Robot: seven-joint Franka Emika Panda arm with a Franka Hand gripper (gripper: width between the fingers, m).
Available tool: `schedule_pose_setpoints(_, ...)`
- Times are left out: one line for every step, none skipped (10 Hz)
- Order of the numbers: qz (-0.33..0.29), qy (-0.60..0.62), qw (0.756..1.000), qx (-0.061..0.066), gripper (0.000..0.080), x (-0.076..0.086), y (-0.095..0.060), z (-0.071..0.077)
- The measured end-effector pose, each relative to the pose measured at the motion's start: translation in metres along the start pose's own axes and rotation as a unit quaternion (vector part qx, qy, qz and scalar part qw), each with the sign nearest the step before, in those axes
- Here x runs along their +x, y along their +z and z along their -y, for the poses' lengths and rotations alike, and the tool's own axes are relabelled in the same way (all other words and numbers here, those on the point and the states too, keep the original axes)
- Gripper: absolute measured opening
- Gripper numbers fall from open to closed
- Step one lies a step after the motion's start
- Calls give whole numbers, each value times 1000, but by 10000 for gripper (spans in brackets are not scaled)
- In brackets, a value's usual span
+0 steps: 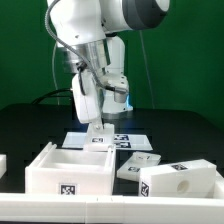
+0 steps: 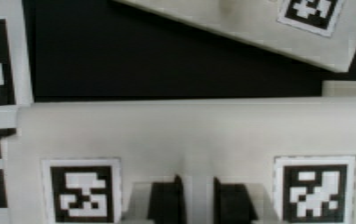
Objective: Assemble cabinet
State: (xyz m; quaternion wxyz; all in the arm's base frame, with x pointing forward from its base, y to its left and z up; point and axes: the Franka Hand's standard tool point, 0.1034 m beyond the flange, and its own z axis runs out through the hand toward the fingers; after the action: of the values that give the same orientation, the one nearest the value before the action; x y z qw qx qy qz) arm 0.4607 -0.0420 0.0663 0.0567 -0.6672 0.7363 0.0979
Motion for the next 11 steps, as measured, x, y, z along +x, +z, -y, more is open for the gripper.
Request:
schedule_pose_setpoints(0, -1, 1000, 0, 64, -1, 0, 1)
schedule_pose_setpoints(-1, -3, 1000, 1, 64, 0, -1, 3)
schedule_pose_setpoints(-1, -4, 1000, 2, 64, 3, -1, 4)
schedule_pose_setpoints(-2, -4, 1000, 2, 64, 4, -1, 4)
schedule_pose_setpoints(-2, -5, 1000, 2, 64, 3, -1, 4)
schedule_pose_setpoints(-2, -6, 1000, 2, 64, 3, -1, 4)
schedule_pose_setpoints(-2, -6, 1000, 2, 64, 3, 0, 4)
schedule_pose_setpoints(-2, -6, 1000, 2, 64, 3, 0, 4)
schedule_pose_setpoints(-1, -6, 1000, -1, 64, 2, 0, 4)
schedule_pose_setpoints(5, -5, 1000, -20, 64, -1, 0, 0)
schedule_pose_setpoints(14, -11, 998, -60, 64, -4, -2, -2)
